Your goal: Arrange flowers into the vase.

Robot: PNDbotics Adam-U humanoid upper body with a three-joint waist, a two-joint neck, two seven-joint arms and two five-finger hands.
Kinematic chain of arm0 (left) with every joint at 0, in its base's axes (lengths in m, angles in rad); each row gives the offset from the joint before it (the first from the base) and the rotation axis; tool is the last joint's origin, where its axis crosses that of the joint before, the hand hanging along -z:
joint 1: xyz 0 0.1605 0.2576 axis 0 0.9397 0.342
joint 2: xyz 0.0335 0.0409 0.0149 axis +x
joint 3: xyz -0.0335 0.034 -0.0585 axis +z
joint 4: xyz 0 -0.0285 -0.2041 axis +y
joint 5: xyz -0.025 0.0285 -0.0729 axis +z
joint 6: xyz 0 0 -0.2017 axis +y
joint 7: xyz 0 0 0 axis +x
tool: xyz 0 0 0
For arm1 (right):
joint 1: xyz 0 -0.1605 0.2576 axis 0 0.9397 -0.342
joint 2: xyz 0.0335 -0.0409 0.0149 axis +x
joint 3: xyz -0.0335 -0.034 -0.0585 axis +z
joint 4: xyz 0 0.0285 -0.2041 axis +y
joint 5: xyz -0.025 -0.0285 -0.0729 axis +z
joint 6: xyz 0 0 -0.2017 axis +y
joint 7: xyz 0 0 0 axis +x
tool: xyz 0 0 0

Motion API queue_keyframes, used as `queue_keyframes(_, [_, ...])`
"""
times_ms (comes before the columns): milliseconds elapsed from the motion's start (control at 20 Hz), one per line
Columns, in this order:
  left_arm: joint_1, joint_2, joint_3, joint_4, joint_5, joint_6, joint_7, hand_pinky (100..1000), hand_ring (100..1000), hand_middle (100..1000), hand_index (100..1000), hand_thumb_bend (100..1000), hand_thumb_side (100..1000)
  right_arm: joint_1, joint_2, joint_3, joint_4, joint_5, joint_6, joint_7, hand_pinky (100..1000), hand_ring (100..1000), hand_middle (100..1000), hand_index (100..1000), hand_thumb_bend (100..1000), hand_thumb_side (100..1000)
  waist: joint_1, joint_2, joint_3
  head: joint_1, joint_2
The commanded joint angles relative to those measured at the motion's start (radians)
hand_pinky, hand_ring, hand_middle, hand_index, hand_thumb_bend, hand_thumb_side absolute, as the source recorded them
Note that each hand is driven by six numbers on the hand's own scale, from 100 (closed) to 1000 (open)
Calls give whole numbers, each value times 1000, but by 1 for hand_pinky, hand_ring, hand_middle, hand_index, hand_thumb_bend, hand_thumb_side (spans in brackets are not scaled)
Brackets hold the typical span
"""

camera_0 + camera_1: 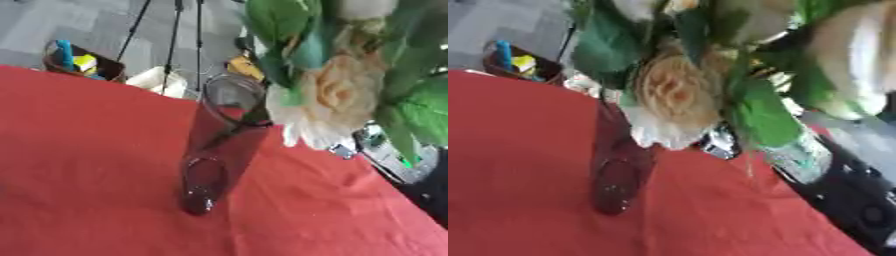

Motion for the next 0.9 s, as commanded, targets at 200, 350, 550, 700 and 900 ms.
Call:
queue_keyframes(200, [-5,4,-9,-18,-1,1,-1,524,754,744,738,100,757,14,-45,-39,-13,46,29,-76,1000,1000,334,969,259,1000,9,-18,-6,-1,-13])
queue_keyframes(350, [-4,4,-9,-18,-2,2,-2,524,755,744,737,100,757,27,-43,-43,-13,76,52,-90,1000,1000,328,969,257,1000,9,-16,-7,0,-16])
queue_keyframes(550, [-4,5,-8,-18,-3,2,-2,524,755,745,737,100,756,43,-39,-46,-13,102,69,-104,1000,1000,326,969,255,1000,9,-15,-8,-1,-18])
queue_keyframes(700, [-3,6,-8,-18,-4,2,-2,525,756,745,736,100,756,55,-37,-52,-13,107,79,-114,1000,1000,326,969,254,1000,9,-15,-10,1,-18])
queue_keyframes(900, [-3,7,-7,-18,-5,2,-1,525,756,746,737,100,755,73,-35,-61,-13,120,91,-121,1000,1000,322,966,256,1000,9,-15,-8,4,-18])
